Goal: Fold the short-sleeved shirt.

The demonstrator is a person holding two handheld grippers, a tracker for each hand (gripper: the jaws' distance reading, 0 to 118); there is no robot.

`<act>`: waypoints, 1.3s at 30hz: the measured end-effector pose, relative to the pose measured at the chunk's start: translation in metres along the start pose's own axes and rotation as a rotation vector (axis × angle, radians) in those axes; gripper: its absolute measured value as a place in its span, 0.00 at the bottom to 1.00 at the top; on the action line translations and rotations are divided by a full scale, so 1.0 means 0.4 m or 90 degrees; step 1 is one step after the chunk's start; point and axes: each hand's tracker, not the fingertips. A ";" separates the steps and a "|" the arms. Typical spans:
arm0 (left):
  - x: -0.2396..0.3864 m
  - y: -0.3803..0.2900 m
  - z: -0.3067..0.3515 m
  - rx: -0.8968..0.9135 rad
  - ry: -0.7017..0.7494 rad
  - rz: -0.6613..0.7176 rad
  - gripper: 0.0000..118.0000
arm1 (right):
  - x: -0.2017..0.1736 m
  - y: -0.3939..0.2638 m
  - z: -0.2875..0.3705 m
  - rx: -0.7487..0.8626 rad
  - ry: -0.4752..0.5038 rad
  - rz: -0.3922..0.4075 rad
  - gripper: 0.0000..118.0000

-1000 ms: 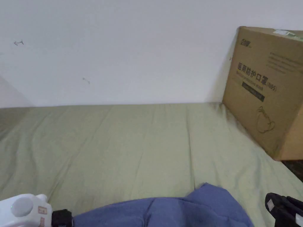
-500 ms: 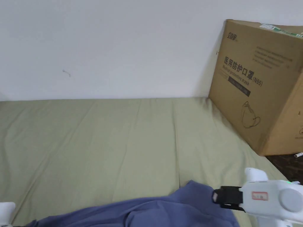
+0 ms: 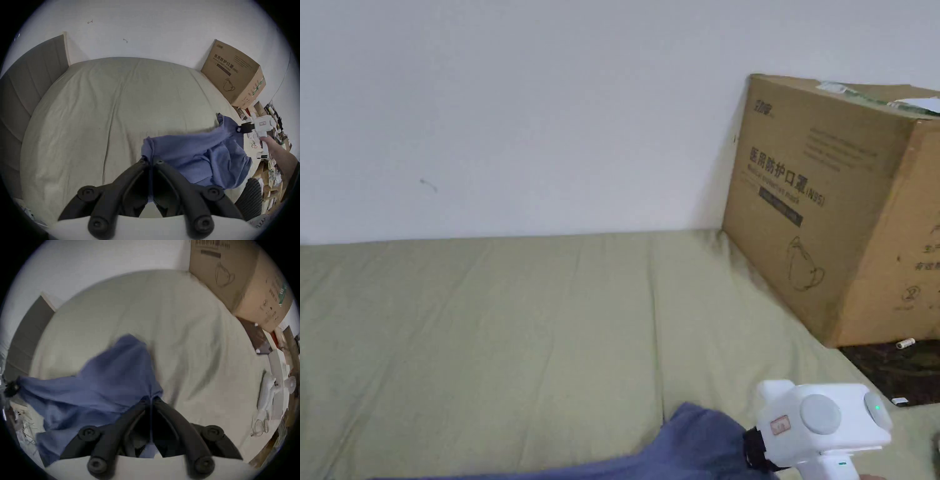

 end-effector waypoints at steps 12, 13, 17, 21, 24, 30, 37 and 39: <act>0.028 0.197 0.329 0.179 -0.016 -0.036 0.02 | -0.004 0.100 0.684 0.333 0.018 0.025 0.00; 0.037 0.223 0.361 0.190 -0.019 -0.040 0.02 | -0.009 0.113 0.729 0.344 0.027 0.025 0.00; 0.054 0.326 0.493 0.258 -0.039 -0.029 0.02 | -0.028 0.171 0.886 0.410 0.030 0.031 0.00; 0.071 0.438 0.599 0.311 -0.025 -0.053 0.02 | -0.067 0.250 1.001 0.450 0.021 0.062 0.00; 0.057 0.531 0.615 0.321 -0.009 -0.061 0.02 | -0.095 0.328 1.044 0.474 0.004 0.079 0.00; 0.006 0.706 0.569 0.347 0.011 -0.016 0.02 | -0.140 0.509 1.034 0.496 -0.029 0.089 0.00; -0.012 0.866 0.467 0.382 0.045 0.003 0.02 | -0.198 0.721 0.977 0.547 -0.063 0.083 0.00; 0.015 0.869 0.460 0.394 0.061 -0.001 0.02 | -0.210 0.769 0.957 0.570 -0.065 0.066 0.00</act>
